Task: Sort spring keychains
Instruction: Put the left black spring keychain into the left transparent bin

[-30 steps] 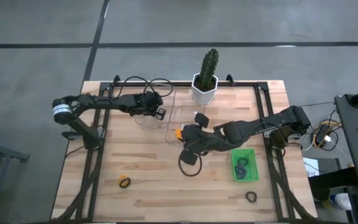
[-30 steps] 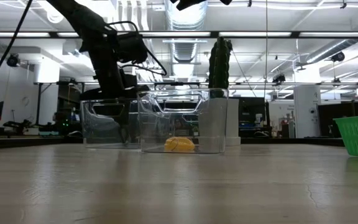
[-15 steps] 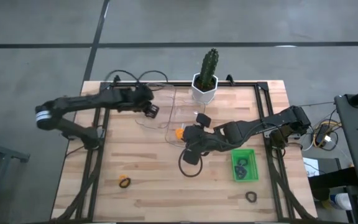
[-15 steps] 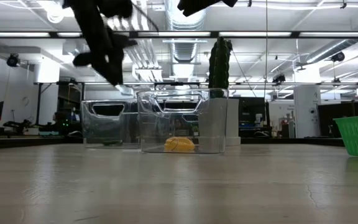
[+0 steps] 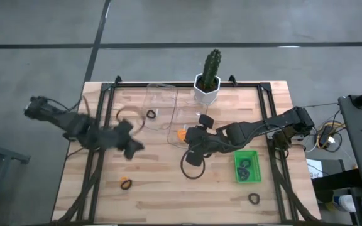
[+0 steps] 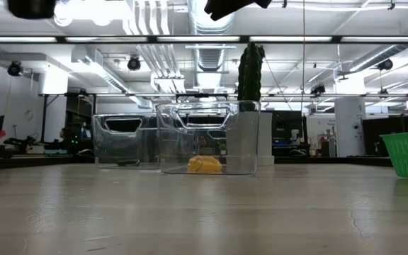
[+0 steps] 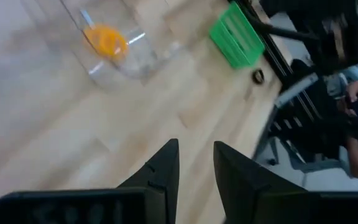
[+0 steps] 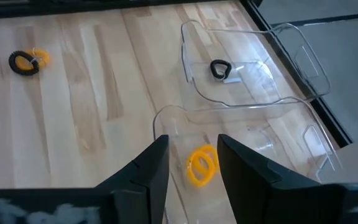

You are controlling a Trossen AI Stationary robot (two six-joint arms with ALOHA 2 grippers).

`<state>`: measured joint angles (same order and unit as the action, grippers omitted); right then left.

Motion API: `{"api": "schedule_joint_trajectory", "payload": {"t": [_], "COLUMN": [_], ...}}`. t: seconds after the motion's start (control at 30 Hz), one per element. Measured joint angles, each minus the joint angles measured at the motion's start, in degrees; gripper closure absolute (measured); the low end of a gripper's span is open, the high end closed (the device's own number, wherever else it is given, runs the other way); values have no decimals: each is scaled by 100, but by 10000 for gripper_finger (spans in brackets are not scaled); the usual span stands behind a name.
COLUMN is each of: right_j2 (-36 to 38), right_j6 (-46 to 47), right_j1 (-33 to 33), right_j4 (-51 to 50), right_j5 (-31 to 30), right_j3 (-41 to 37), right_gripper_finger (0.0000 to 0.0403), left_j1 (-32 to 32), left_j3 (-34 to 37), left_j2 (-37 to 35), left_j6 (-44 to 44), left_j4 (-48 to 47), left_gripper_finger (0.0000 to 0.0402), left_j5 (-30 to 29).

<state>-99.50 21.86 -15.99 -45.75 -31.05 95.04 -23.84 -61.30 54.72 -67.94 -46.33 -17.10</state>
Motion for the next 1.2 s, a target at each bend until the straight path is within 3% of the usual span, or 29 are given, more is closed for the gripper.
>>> {"api": "schedule_joint_trajectory", "payload": {"t": [0.1,0.23,0.37,0.47,0.83,1.2], "right_j2": [0,0,0,0,0,0], "right_j6": [1,-78,-241,-267,-289,-285], "right_j1": [0,0,-2,-2,-2,-2], "right_j4": [-82,-81,-80,-79,-75,-75], "right_j5": [-2,-2,-2,-2,9,22], "right_j3": [0,0,-2,-2,-2,-2], "right_gripper_finger": [268,271,268,270,277,269], "left_j1": [-1187,-2369,-3041,-3281,-3300,-3300], "left_j3": [146,410,627,714,739,988], "left_j2": [162,539,1039,1407,2343,2665], "left_j6": [-1136,-2745,-4214,-4812,-4969,-4632], "left_j4": [19,24,160,173,-352,-401], "left_gripper_finger": [310,310,310,310,310,310], "left_j5": [-755,-1231,-1244,-1210,-618,289]}}
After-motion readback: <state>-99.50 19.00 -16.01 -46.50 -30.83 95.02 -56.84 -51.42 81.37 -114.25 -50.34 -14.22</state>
